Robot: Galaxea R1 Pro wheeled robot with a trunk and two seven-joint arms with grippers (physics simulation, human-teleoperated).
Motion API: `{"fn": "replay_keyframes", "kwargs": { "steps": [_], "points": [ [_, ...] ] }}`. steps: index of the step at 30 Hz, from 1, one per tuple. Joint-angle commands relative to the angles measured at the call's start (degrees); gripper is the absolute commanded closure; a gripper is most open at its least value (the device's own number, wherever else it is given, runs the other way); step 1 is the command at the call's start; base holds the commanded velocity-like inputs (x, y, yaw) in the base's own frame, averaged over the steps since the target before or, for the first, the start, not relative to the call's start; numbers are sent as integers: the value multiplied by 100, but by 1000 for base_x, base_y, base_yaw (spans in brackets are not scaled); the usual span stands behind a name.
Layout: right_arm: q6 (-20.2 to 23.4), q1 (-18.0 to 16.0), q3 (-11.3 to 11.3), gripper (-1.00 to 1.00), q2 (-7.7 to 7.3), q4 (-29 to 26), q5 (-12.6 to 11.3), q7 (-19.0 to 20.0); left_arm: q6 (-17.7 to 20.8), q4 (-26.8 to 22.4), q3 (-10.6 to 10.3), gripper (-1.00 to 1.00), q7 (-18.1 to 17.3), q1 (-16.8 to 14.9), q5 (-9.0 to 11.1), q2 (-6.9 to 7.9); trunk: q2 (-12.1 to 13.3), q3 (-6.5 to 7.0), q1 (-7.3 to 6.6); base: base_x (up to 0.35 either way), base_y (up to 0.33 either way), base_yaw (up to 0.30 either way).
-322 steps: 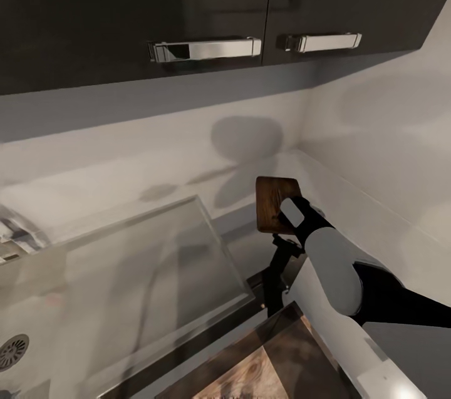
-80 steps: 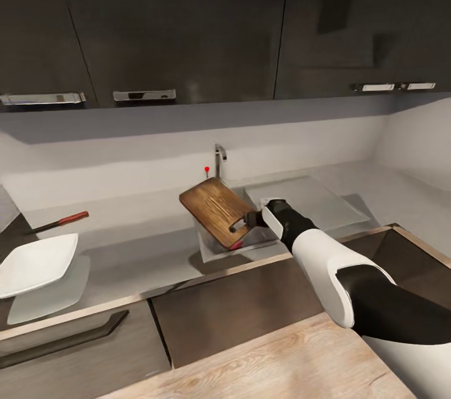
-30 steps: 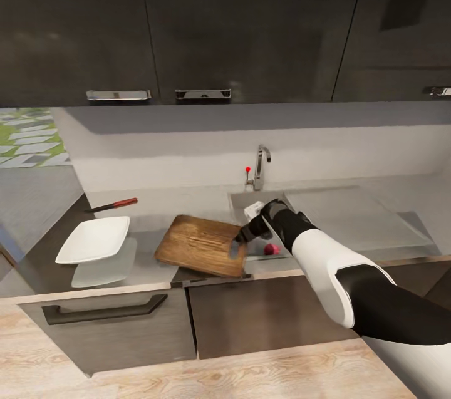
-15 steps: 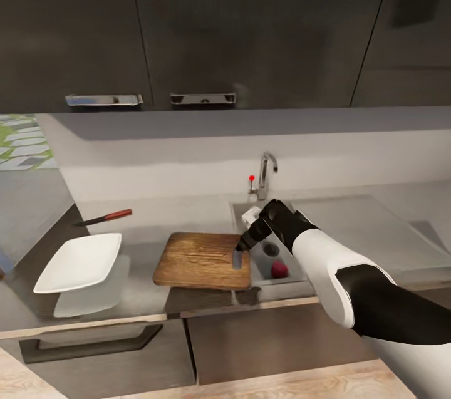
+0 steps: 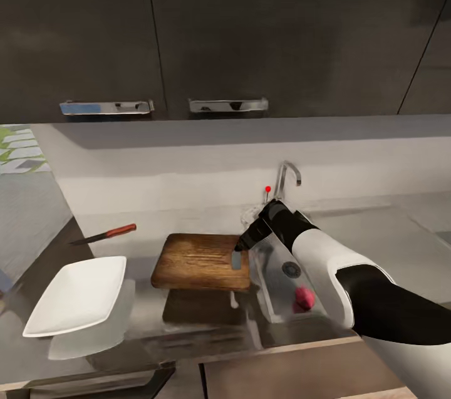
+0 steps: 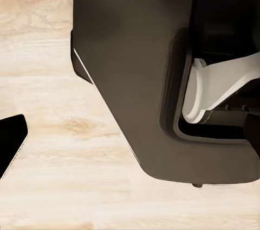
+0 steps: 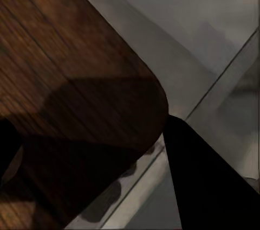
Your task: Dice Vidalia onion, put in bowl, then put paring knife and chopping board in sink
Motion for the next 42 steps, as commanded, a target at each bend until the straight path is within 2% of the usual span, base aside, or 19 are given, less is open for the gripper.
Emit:
{"fn": "replay_keyframes", "kwargs": {
  "steps": [1,4,8,10,14,21,29,35,40,42],
  "points": [
    [-45,-5,-9,100,1,-11,30,50,-6,-8,2,-100,-1,2,39,-2,-12,-11,6,184,167,0],
    [-225,-5,39,100,1,-3,134,157,-6,-7,2,-100,-1,2,39,-2,-12,-11,6,132,97,0],
    [-563,-5,299,100,1,46,236,483,-6,-7,2,-100,-1,2,39,-2,-12,-11,6,36,19,0],
    [-715,-5,340,100,1,62,245,552,-6,-7,2,-100,-1,2,39,-2,-12,-11,6,6,3,0],
    [-816,0,358,100,1,157,249,581,-6,-7,2,-100,-1,2,39,-2,-12,-11,6,1,1,0],
    [-1339,4,355,100,1,523,249,593,-6,-7,2,-100,1,0,39,-2,-12,-19,6,0,0,0],
    [-1447,4,342,100,1,687,226,589,-6,-5,-5,-100,4,2,39,-2,-12,-86,6,0,0,0],
    [-1720,4,327,100,1,734,200,592,0,23,-6,-100,8,2,37,-2,-12,-141,6,0,0,0],
    [-1794,4,318,100,1,737,40,587,1,42,-7,-100,8,2,32,-2,-12,-188,6,0,0,0],
    [-1902,4,317,100,1,741,-226,579,2,44,-7,-100,8,2,31,-2,-12,-206,6,0,0,0]
  ]
}}
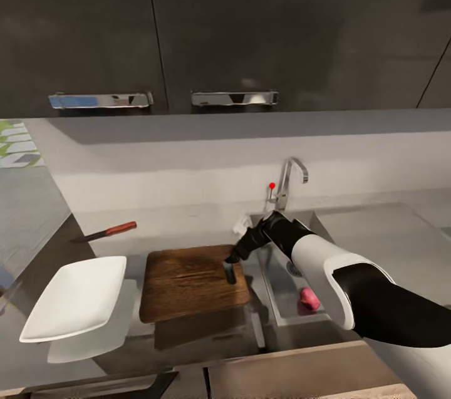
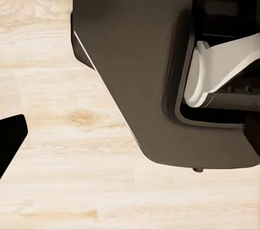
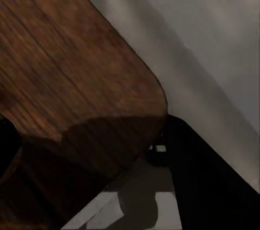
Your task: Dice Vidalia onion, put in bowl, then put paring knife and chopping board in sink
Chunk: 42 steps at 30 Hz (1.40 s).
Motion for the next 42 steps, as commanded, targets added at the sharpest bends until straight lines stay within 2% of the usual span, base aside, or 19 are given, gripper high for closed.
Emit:
{"fn": "replay_keyframes", "kwargs": {
  "steps": [1,3,7,18,23,26,31,42],
  "points": [
    [-14,-4,36,100,0,-11,-137,16,-6,-9,2,-100,0,3,38,-2,-12,-20,3,0,0,0],
    [-143,-4,36,100,0,-21,-277,9,-6,-9,2,-100,0,1,37,-2,-12,-39,3,0,0,0],
    [-199,-4,36,100,0,-27,-337,-12,-5,-14,4,-100,0,3,34,-2,-12,-76,3,0,0,0],
    [-178,-4,44,100,0,-8,-340,-70,-5,-12,3,-100,2,3,40,-2,-12,-179,3,0,0,0],
    [-168,-4,43,100,-4,7,-340,-372,-5,-9,4,-100,8,3,45,-2,-12,-216,3,23,0,0],
    [-162,-4,45,100,-111,9,-332,-486,-5,-9,2,-100,9,3,46,-2,-12,-220,3,92,0,0],
    [-125,-4,53,100,-164,9,-327,-510,-5,-9,2,-100,9,3,46,-2,-12,-221,3,96,0,0],
    [-24,-4,69,100,-161,70,-323,-480,-5,-2,2,-100,9,3,46,-2,-12,-226,3,69,0,0]
  ]
}}
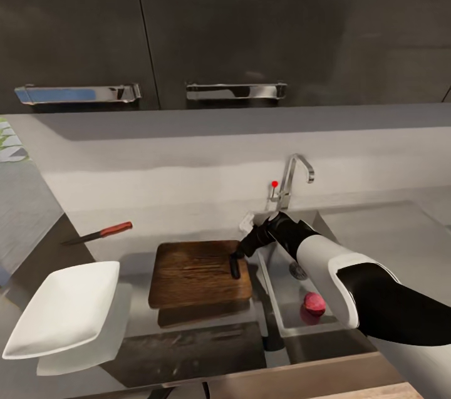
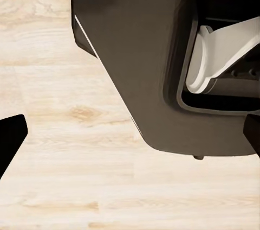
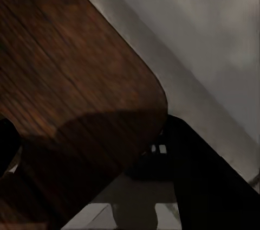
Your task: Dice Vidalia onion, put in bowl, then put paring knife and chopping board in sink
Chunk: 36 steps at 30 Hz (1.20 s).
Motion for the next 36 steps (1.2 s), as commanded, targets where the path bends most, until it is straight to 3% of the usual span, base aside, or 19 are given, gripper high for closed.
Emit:
{"fn": "replay_keyframes", "kwargs": {
  "steps": [1,25,35,36],
  "points": [
    [55,-4,36,100,4,27,-48,18,-6,-9,1,-100,1,3,39,-2,-12,-15,4,11,0,0],
    [56,-4,38,100,41,209,-48,2,-6,71,1,-100,-7,3,39,-2,-12,-228,4,1,0,0],
    [48,-4,38,100,33,209,-48,18,-6,72,1,-100,-6,1,39,-2,-12,-237,4,0,0,0],
    [48,-4,38,-100,32,209,-48,19,-6,72,1,-100,-7,2,39,-2,-12,-237,4,0,0,0]
  ]
}}
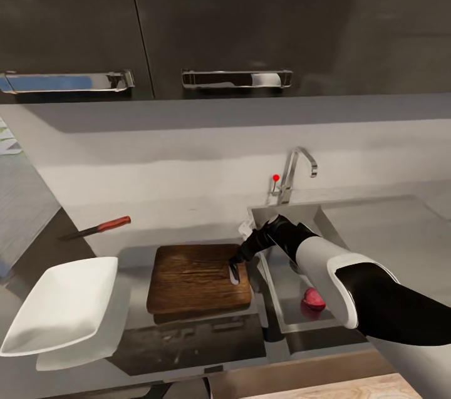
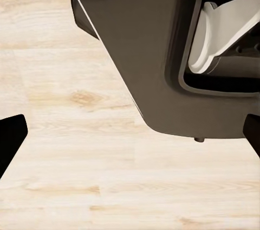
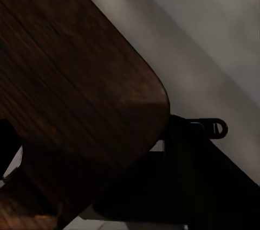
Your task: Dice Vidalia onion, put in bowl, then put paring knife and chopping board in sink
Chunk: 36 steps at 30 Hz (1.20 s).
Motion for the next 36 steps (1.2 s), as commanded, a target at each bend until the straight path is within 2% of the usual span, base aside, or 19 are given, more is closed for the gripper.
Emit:
{"fn": "replay_keyframes", "kwargs": {
  "steps": [1,19,36],
  "points": [
    [47,-1,87,-100,-4,-8,-26,16,-6,-10,1,-100,-1,4,39,-2,-10,-11,4,0,0,0],
    [35,-1,87,-100,-3,-8,-26,26,-6,-10,1,-100,-1,4,39,-2,-10,-9,4,0,0,0],
    [33,-1,87,-100,-2,-8,-26,35,-6,41,1,-100,-1,4,39,-2,-10,135,4,0,0,0]
  ]
}}
